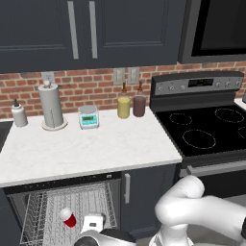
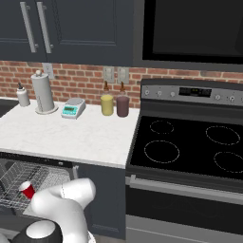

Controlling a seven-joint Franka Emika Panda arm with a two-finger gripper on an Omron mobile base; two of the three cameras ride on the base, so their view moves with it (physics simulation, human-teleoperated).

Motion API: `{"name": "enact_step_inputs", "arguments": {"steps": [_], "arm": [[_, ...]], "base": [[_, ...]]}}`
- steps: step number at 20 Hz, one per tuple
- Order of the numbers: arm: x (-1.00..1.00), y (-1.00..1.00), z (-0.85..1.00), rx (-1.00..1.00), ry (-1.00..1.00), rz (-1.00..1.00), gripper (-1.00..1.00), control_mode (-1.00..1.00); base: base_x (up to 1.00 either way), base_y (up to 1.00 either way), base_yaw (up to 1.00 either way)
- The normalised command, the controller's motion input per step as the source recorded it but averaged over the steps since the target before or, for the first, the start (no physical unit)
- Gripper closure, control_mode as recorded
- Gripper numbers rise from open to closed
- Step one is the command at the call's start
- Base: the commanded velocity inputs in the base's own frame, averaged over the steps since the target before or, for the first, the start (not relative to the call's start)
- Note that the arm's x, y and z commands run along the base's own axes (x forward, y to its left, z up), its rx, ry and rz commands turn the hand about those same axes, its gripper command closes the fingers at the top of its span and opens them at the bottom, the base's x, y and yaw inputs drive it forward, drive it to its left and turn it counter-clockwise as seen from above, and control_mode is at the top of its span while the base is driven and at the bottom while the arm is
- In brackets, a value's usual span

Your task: Pick up the cup and bowl from the counter, place them in the dishwasher, and close the dishwasher door.

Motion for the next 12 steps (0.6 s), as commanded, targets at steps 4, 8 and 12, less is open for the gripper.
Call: {"name": "enact_step_inputs", "arguments": {"steps": [4,8,12], "arm": [[0.0,0.0,-0.75,-0.02,-0.01,0.0,-1.0,-1.0],[0.0,0.0,-0.76,-0.01,-0.03,0.0,-1.0,-1.0],[0.0,0.06,-0.9,-0.04,-0.1,0.0,-1.0,-1.0]], "base": [[0.0,0.0,0.0],[0.0,0.0,0.0],[0.0,0.0,0.0]]}}
